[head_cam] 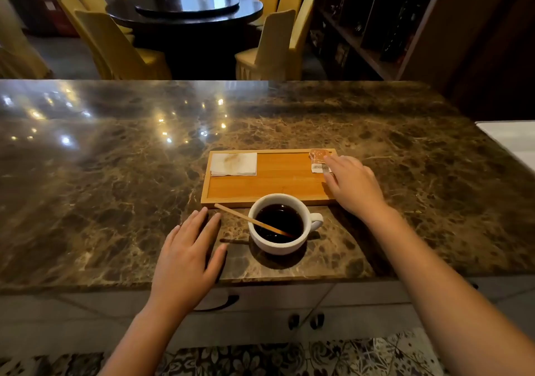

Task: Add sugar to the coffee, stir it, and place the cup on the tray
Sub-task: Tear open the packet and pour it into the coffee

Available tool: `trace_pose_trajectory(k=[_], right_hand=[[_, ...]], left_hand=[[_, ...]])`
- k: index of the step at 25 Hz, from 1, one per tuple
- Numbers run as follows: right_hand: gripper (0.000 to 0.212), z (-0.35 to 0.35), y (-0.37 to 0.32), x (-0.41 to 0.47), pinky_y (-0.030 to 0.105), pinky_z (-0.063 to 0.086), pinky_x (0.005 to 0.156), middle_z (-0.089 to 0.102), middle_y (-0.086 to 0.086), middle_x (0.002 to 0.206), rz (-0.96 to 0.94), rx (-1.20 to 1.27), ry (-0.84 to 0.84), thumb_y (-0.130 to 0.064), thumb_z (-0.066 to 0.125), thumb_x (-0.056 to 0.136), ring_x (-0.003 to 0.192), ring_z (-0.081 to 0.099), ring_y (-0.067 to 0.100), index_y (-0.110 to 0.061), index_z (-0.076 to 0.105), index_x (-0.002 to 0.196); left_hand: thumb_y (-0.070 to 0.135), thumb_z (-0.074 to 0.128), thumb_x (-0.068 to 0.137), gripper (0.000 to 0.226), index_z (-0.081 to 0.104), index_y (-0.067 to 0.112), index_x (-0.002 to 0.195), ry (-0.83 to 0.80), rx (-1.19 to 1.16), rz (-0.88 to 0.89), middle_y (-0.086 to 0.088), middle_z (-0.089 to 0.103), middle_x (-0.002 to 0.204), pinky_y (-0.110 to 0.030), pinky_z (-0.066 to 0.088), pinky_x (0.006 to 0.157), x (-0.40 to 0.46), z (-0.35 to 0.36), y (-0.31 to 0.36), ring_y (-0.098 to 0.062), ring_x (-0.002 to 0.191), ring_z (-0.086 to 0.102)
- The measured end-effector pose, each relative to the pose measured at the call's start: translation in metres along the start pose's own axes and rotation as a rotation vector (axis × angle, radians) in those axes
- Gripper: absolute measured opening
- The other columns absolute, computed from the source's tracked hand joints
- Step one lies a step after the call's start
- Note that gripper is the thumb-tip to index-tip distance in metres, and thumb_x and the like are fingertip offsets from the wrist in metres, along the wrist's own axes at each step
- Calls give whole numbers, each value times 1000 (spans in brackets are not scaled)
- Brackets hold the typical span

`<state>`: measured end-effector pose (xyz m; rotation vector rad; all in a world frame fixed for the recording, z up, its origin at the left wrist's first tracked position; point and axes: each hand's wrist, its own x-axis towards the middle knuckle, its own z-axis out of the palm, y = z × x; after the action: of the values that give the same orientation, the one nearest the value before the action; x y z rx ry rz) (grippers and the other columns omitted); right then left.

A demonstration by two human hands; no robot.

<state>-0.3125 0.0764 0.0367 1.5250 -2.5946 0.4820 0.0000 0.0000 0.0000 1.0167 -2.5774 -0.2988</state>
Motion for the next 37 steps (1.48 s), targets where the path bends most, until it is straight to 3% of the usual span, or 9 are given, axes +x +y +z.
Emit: trace_pose_trajectory(k=[5,9,13,15,19,26,29,33,37], right_hand=[[22,6,-2,7,47,32,98,67,0,112,-29,-18,82,-29,51,91,109,54,22,-23,63,108],[8,5,1,13,45,32,93,68,1,92,38,51,159,-27,65,82,96,56,23,-20,66,84],[44,5,6,18,49,33,96,54,11,122,212,138,71,-35,68,80,119,40,31,-16,56,118],[55,6,10,20,49,31,100,45,13,133,296,169,-12,-40,66,80,126,32,32,-15,50,127],[53,4,14,23,47,32,101,44,13,136,329,243,-74,-38,66,81,126,31,32,-19,50,127],[23,4,11,18,43,37,95,55,11,119,392,341,34,-29,70,79,118,39,30,-14,68,96],[4,-8,9,11,36,48,81,64,4,96,381,559,147,-21,67,82,99,57,24,-19,66,85],[18,-36,-3,-12,19,52,56,67,-5,72,294,961,124,-11,66,82,59,62,4,-28,65,75],[16,-53,-21,-34,16,49,52,67,2,72,168,1044,73,-7,64,83,53,59,4,-23,66,82]], left_hand=[[46,34,87,54,48,17,130,44,63,-21,-10,47,139,-46,31,106,1,3,-1,-21,131,37],[45,35,86,54,48,19,131,52,62,-30,-7,45,141,-43,28,107,1,3,-2,-18,132,34],[45,35,86,53,49,19,131,57,58,-35,-7,45,140,-43,28,107,1,4,0,-18,132,35],[45,36,86,53,49,19,130,61,65,-34,-7,46,140,-42,28,107,1,4,0,-18,132,35],[45,35,86,54,48,19,131,54,64,-37,-7,45,140,-43,28,107,2,3,0,-18,132,35],[45,34,86,54,48,19,131,60,54,-26,-8,45,140,-44,29,107,1,2,0,-19,132,35],[45,34,86,54,48,19,131,59,52,-23,-7,45,140,-43,28,107,1,2,-1,-19,132,34],[45,33,86,54,48,19,131,57,54,-21,-8,45,140,-43,28,107,0,2,-1,-19,132,34],[45,33,86,55,48,19,131,56,50,-20,-8,45,140,-44,28,107,0,3,-1,-20,132,35]])
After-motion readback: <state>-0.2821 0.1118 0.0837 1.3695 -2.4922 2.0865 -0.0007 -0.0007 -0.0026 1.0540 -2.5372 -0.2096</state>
